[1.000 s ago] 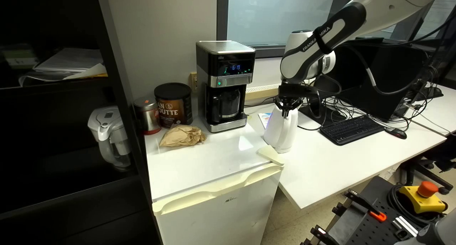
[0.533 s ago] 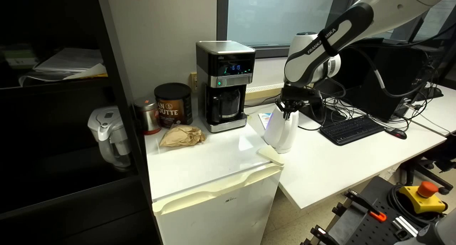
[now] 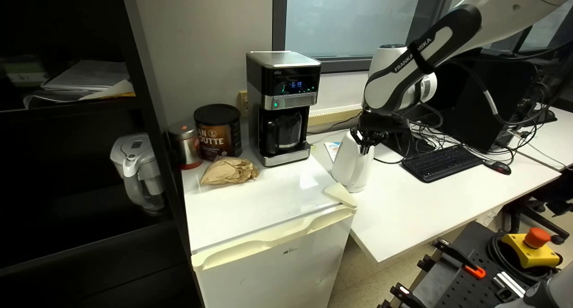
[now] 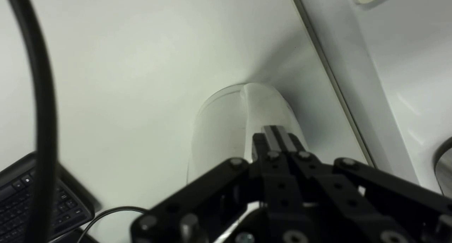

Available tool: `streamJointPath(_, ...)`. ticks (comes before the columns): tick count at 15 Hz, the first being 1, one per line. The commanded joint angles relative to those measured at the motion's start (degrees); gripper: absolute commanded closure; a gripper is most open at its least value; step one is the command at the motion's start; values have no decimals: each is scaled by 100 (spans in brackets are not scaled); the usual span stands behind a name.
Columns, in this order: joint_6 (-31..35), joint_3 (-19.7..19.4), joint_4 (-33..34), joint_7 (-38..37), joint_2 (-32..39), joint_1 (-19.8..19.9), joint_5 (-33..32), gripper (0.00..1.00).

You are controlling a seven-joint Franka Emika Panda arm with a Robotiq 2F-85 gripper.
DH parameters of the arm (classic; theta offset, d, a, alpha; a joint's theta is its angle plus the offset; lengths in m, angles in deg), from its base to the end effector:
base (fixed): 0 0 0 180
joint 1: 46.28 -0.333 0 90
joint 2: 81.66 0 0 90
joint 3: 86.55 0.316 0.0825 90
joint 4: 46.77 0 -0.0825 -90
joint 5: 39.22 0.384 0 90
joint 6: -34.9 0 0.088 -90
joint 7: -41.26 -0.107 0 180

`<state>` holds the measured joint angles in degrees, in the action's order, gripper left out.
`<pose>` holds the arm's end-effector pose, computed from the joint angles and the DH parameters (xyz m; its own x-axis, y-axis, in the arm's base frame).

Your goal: Turn off the kettle.

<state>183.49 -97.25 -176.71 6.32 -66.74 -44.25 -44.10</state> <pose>0.5315 -0.1189 0.2519 0.7270 -0.6781 0.1080 -0.6849 -0.7274 0.0427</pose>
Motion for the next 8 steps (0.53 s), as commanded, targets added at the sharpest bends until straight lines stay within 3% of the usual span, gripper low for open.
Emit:
streamJointPath(1, 209, -80, -336, -10, -282, -83, -113, 100)
streamJointPath(8, 413, -4, -1126, 262, -1096, -76, -402, 100)
